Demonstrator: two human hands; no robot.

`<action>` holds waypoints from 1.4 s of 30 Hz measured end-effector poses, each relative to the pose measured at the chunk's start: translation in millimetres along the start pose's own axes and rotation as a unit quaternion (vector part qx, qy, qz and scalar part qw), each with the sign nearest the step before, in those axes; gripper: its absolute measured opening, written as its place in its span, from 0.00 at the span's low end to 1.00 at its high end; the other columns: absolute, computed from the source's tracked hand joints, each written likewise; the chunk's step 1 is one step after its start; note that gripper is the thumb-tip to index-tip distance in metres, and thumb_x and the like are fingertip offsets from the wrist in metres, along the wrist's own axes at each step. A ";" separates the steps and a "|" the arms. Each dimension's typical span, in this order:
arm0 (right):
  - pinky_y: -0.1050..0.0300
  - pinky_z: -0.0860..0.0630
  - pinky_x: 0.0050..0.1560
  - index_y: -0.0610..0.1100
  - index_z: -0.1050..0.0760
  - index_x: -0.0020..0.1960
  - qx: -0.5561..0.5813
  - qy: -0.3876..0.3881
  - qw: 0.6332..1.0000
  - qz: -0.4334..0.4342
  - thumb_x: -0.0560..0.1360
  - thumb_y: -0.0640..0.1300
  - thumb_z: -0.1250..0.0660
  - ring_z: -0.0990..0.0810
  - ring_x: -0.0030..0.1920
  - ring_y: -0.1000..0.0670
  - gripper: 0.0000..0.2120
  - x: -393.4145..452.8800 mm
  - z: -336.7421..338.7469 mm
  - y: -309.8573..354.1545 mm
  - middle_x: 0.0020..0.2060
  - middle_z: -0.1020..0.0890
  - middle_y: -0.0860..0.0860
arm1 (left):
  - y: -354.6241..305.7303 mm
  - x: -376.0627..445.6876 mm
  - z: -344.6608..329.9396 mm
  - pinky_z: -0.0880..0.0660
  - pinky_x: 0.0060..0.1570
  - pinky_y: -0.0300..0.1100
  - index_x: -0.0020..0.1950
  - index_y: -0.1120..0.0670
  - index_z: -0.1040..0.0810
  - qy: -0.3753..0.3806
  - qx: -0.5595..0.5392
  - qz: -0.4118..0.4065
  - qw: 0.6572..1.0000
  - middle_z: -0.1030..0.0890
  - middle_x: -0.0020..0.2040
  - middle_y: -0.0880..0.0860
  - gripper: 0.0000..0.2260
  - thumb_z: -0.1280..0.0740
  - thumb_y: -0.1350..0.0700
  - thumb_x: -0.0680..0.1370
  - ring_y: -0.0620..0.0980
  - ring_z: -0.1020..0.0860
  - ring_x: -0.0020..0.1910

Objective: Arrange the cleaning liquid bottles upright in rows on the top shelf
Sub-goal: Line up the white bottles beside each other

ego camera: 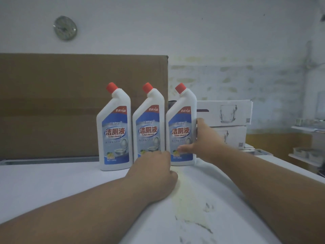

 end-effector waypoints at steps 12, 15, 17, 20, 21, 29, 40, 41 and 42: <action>0.50 0.21 0.61 0.49 0.38 0.71 -0.097 -0.098 0.989 0.061 0.69 0.51 0.21 0.24 0.60 0.50 0.37 -8.2 19.0 8.6 0.64 0.29 0.51 | -6.6 -11.8 14.2 0.25 0.57 0.49 0.58 0.48 0.30 -0.003 0.011 -0.006 1.000 0.24 0.55 0.49 0.09 0.40 0.48 0.81 0.50 0.26 0.53; 0.56 0.26 0.62 0.50 0.38 0.72 -0.184 -0.148 0.962 0.138 0.73 0.56 0.27 0.31 0.58 0.56 0.33 -24.3 27.7 29.1 0.65 0.31 0.53 | -7.3 -19.9 32.4 0.25 0.61 0.49 0.63 0.48 0.30 -0.017 0.033 -0.020 0.999 0.24 0.59 0.48 0.11 0.38 0.48 0.81 0.49 0.26 0.57; 0.58 0.27 0.62 0.51 0.37 0.71 -0.223 -0.151 0.946 0.178 0.75 0.57 0.29 0.33 0.57 0.58 0.30 -37.0 29.5 49.7 0.66 0.30 0.54 | -3.2 -30.8 45.2 0.26 0.64 0.48 0.64 0.46 0.31 -0.016 0.023 -0.025 0.999 0.24 0.62 0.46 0.13 0.37 0.47 0.81 0.48 0.26 0.58; 0.53 0.26 0.64 0.49 0.35 0.69 -0.251 -0.154 0.931 0.214 0.76 0.57 0.30 0.27 0.59 0.53 0.27 -64.7 31.8 85.4 0.65 0.28 0.52 | 6.8 -55.0 64.4 0.29 0.65 0.47 0.66 0.46 0.31 -0.031 0.039 -0.038 0.998 0.25 0.64 0.45 0.15 0.36 0.46 0.81 0.48 0.27 0.59; 0.51 0.25 0.64 0.48 0.34 0.69 -0.247 -0.163 0.929 0.222 0.75 0.56 0.30 0.26 0.60 0.50 0.27 -77.7 32.7 97.5 0.64 0.28 0.51 | 9.9 -64.1 68.6 0.28 0.64 0.47 0.66 0.46 0.30 -0.041 0.046 -0.048 0.997 0.24 0.63 0.45 0.15 0.36 0.46 0.80 0.48 0.26 0.59; 0.58 0.33 0.59 0.48 0.33 0.66 -0.224 -0.238 0.919 0.222 0.75 0.58 0.31 0.29 0.57 0.52 0.25 -190.7 14.8 182.5 0.62 0.27 0.51 | 26.0 -172.3 97.1 0.28 0.65 0.43 0.61 0.45 0.29 -0.135 -0.087 -0.098 0.982 0.24 0.59 0.42 0.11 0.37 0.44 0.81 0.44 0.27 0.58; 0.56 0.30 0.59 0.50 0.33 0.66 -0.119 -0.209 0.938 0.249 0.76 0.59 0.33 0.32 0.57 0.58 0.24 -325.8 -13.3 214.3 0.57 0.32 0.58 | 40.8 -301.9 69.0 0.25 0.52 0.44 0.55 0.46 0.25 -0.141 -0.117 -0.090 0.979 0.24 0.50 0.44 0.12 0.39 0.41 0.77 0.44 0.27 0.50; 0.55 0.30 0.60 0.50 0.33 0.66 -0.115 -0.204 0.941 0.245 0.76 0.59 0.33 0.31 0.58 0.57 0.24 -335.7 -14.1 209.6 0.57 0.31 0.57 | 38.4 -310.1 59.3 0.24 0.52 0.44 0.55 0.46 0.25 -0.137 -0.116 -0.087 0.980 0.24 0.50 0.43 0.10 0.38 0.43 0.78 0.44 0.27 0.49; 0.53 0.28 0.60 0.50 0.32 0.66 -0.113 -0.201 0.943 0.241 0.76 0.59 0.33 0.30 0.58 0.55 0.24 -345.1 -14.4 203.2 0.58 0.29 0.56 | 35.0 -318.2 49.3 0.25 0.52 0.45 0.55 0.46 0.25 -0.133 -0.113 -0.089 0.981 0.25 0.49 0.44 0.09 0.37 0.44 0.79 0.44 0.27 0.49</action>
Point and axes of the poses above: each hand's wrist, its own x-axis towards the middle knuckle, its own z-axis out of the back of the hand, y = z × x, the point moved 7 cm from there along x, towards the middle knuckle
